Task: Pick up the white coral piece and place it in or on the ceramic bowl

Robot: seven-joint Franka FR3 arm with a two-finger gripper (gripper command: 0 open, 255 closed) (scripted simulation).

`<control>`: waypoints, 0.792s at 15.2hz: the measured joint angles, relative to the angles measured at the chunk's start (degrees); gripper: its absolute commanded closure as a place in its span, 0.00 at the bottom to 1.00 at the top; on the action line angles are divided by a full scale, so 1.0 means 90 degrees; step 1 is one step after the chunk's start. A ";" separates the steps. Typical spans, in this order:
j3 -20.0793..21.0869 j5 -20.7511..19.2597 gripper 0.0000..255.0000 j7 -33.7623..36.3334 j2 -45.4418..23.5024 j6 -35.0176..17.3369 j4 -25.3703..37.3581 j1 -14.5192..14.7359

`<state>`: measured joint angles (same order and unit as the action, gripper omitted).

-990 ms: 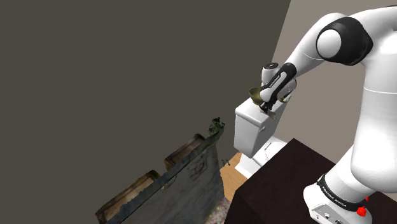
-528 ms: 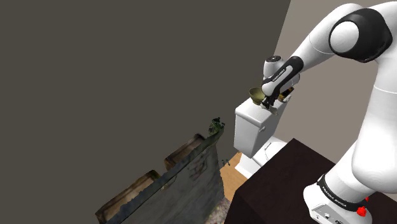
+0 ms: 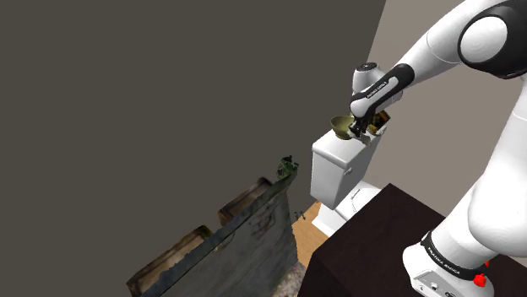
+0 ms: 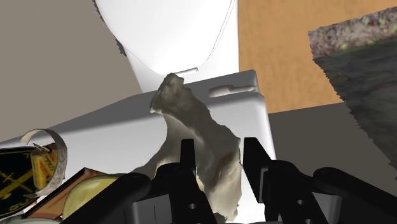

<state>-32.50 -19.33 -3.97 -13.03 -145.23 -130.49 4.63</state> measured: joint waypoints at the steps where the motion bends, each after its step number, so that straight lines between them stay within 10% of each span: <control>1: -0.0015 -0.0030 1.00 -0.0003 0.0082 0.0083 0.0007 0.0015; 12: -0.0080 -0.0260 1.00 -0.0050 0.0845 0.1024 0.0248 0.0146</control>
<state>-33.22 -21.68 -4.42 -5.42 -136.01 -128.26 5.95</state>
